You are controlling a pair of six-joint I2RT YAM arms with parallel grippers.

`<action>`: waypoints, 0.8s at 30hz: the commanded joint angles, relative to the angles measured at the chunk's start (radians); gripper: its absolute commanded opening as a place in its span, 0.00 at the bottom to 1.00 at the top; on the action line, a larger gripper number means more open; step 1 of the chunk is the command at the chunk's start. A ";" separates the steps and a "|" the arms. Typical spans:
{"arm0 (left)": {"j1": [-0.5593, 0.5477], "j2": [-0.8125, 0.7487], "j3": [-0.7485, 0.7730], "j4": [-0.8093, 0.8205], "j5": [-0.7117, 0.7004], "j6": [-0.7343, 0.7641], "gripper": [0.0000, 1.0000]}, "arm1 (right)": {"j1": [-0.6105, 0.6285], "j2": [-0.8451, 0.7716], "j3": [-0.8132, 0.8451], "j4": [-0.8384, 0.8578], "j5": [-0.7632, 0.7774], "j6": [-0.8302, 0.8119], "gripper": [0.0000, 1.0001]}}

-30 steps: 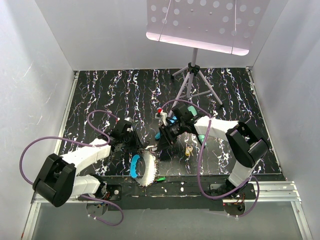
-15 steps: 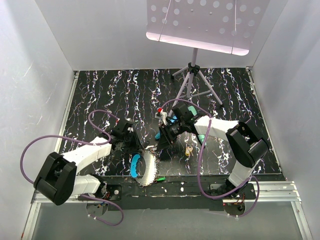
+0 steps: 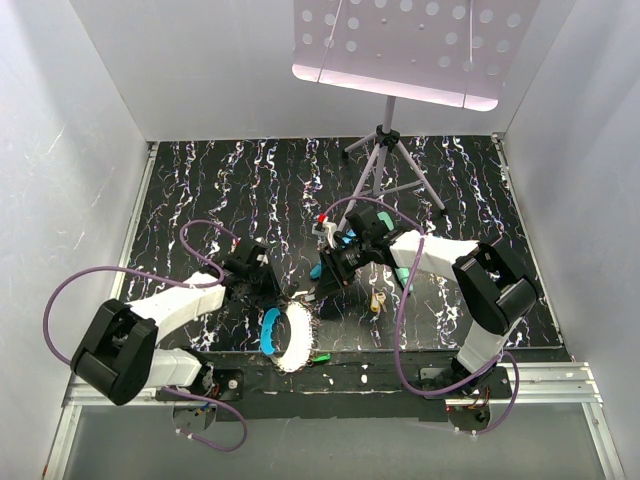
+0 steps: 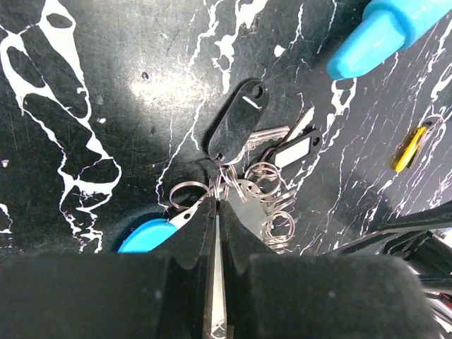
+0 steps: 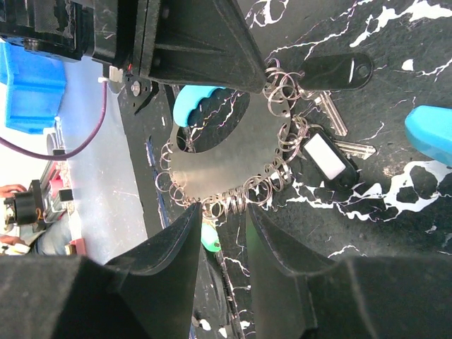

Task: Put the keys on the keyring
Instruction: Pick up the keyring from the center of the board.

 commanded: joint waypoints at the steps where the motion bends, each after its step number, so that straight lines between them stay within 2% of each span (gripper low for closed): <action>1: 0.005 -0.053 0.051 0.012 0.018 0.060 0.00 | -0.006 -0.017 0.041 0.013 -0.026 0.003 0.39; 7: 0.005 -0.154 0.097 0.073 0.133 0.306 0.00 | -0.029 -0.049 0.076 -0.052 -0.055 -0.081 0.37; 13: 0.005 -0.236 0.206 0.009 0.289 0.607 0.00 | -0.080 -0.132 0.157 -0.182 -0.150 -0.284 0.37; 16: 0.005 -0.262 0.262 -0.054 0.352 0.748 0.00 | -0.104 -0.149 0.269 -0.355 -0.213 -0.471 0.39; 21: 0.005 -0.286 0.308 -0.124 0.448 0.982 0.00 | -0.124 -0.083 0.461 -0.692 -0.328 -0.839 0.43; 24: 0.005 -0.288 0.332 -0.162 0.380 1.060 0.00 | -0.126 -0.057 0.496 -0.713 -0.349 -0.843 0.44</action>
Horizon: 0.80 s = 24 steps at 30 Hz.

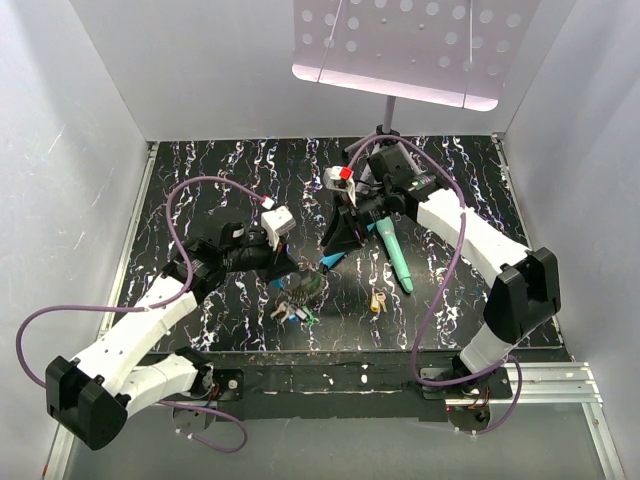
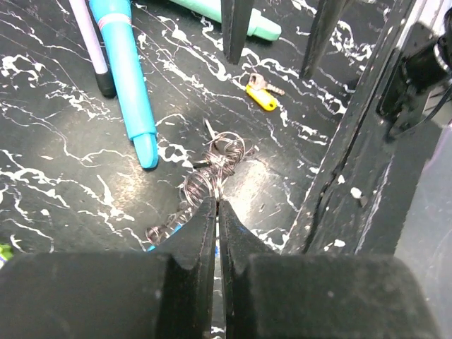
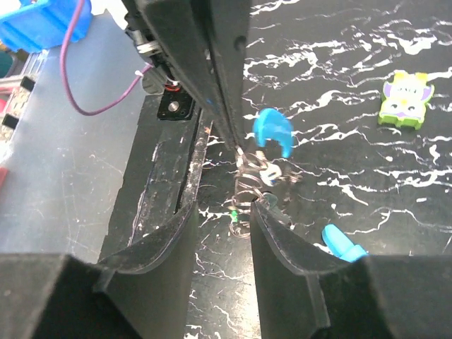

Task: Put the keys on the keyring
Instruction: Pick up the keyring from the center of the board.

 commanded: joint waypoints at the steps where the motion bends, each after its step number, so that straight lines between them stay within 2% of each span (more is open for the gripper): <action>1: 0.005 -0.015 0.072 -0.082 -0.015 0.228 0.00 | -0.005 0.043 0.049 -0.179 -0.102 -0.172 0.44; 6: 0.005 0.014 0.163 -0.130 -0.115 0.319 0.00 | -0.009 0.010 -0.033 -0.036 -0.087 -0.039 0.43; 10: 0.005 0.026 0.144 -0.133 -0.092 0.311 0.00 | -0.015 0.004 -0.080 -0.011 -0.087 -0.013 0.44; 15: -0.043 -0.001 -0.052 -0.001 -0.037 0.112 0.00 | -0.019 0.009 -0.132 -0.013 -0.090 -0.011 0.44; 19: -0.136 -0.032 -0.185 0.122 -0.092 -0.029 0.00 | -0.019 0.021 -0.143 -0.036 -0.095 -0.031 0.44; 24: -0.205 -0.017 -0.248 0.178 -0.158 -0.154 0.00 | -0.019 0.038 -0.149 -0.053 -0.108 -0.040 0.44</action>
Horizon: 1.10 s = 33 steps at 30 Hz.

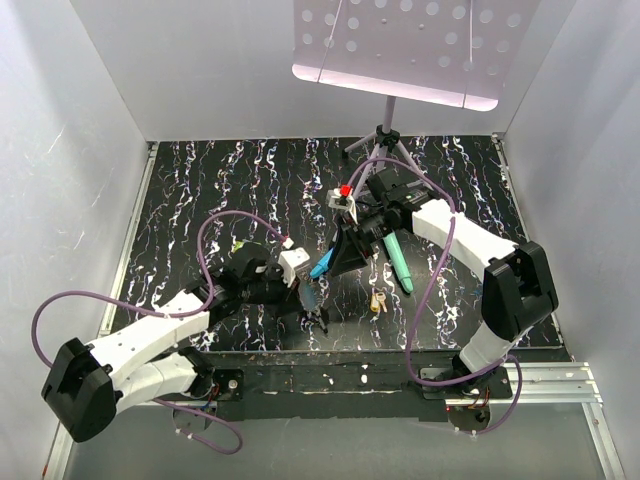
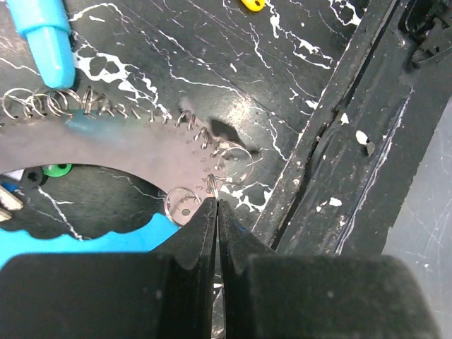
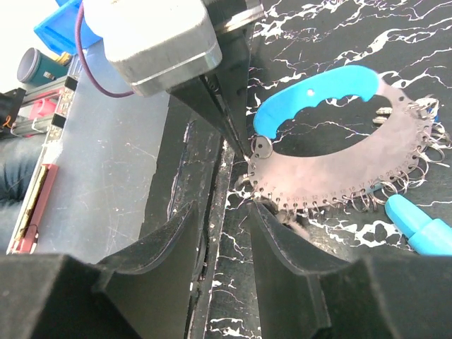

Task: Put the keys on the keyring
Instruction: Pick up the keyring from the center of the board.

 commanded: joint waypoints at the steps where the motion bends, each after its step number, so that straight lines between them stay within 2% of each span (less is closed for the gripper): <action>1: -0.045 -0.015 -0.020 0.122 -0.063 -0.142 0.00 | -0.004 0.022 -0.009 -0.024 -0.041 -0.025 0.44; 5: -0.058 -0.052 -0.051 0.140 -0.097 -0.145 0.00 | -0.002 0.030 -0.011 -0.093 -0.057 -0.120 0.44; 11: -0.056 -0.158 -0.053 0.138 -0.115 -0.077 0.00 | 0.004 0.007 -0.014 -0.213 -0.078 -0.404 0.45; 13: -0.056 -0.188 -0.036 0.118 -0.117 -0.041 0.00 | 0.009 0.002 0.006 -0.286 -0.078 -0.543 0.47; 15: -0.056 -0.210 -0.011 0.090 -0.114 0.018 0.00 | 0.016 0.013 0.049 -0.398 -0.080 -0.764 0.52; 18: -0.058 -0.228 0.036 0.041 -0.112 0.082 0.00 | 0.038 0.063 0.177 -0.528 -0.081 -0.953 0.58; 22: -0.058 -0.230 0.107 -0.023 -0.129 0.125 0.00 | 0.082 0.164 0.396 -0.651 -0.112 -0.973 0.57; 24: -0.056 -0.231 0.139 -0.040 -0.131 0.127 0.00 | 0.101 0.197 0.451 -0.676 -0.158 -0.966 0.56; 26: -0.055 -0.238 0.150 -0.044 -0.129 0.113 0.00 | 0.122 0.192 0.454 -0.644 -0.158 -0.926 0.55; 30: -0.058 -0.262 0.153 -0.034 -0.137 0.078 0.00 | 0.134 0.137 0.374 -0.475 -0.089 -0.762 0.52; 33: -0.056 -0.288 0.129 -0.007 -0.144 0.050 0.00 | 0.137 0.108 0.342 -0.437 -0.061 -0.726 0.49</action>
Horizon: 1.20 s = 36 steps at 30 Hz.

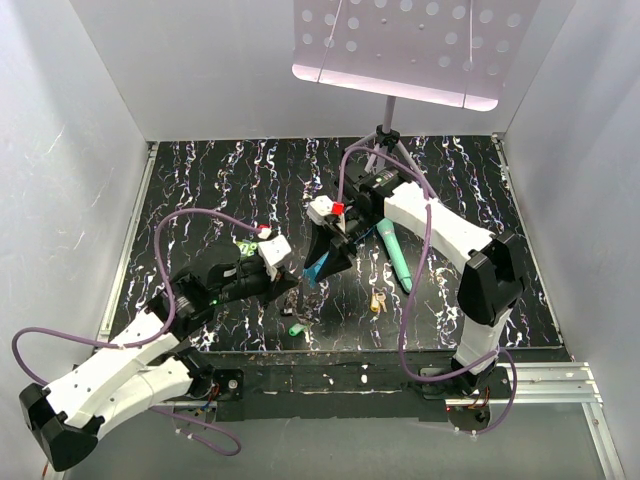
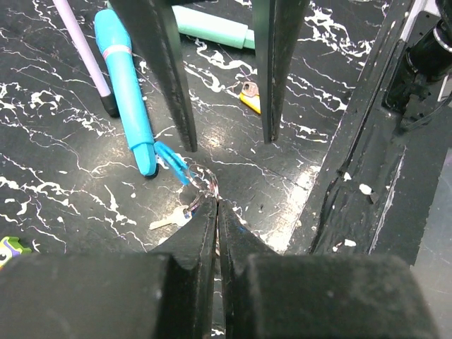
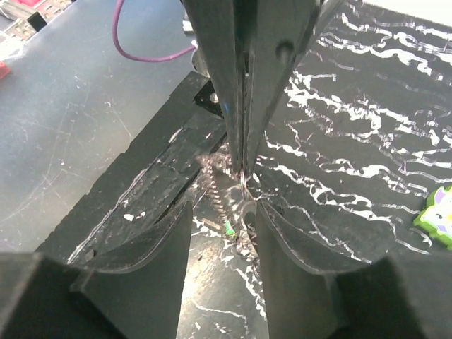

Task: Put the keys on the keyring
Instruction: Pick up the keyring from the center of the board, then adjust the keyring.

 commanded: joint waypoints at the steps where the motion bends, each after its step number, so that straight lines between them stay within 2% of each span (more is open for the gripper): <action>1: -0.003 -0.053 0.005 0.043 -0.018 -0.038 0.00 | 0.002 -0.064 -0.032 0.067 0.025 0.083 0.48; 11: -0.005 -0.085 -0.019 0.080 -0.022 -0.086 0.00 | 0.034 -0.090 -0.054 0.189 0.049 0.209 0.46; 28: -0.003 -0.122 -0.061 0.144 -0.022 -0.146 0.00 | 0.077 -0.091 -0.069 0.208 0.060 0.227 0.38; 36: -0.003 -0.148 -0.088 0.183 -0.031 -0.173 0.00 | 0.086 -0.094 -0.058 0.206 0.058 0.239 0.26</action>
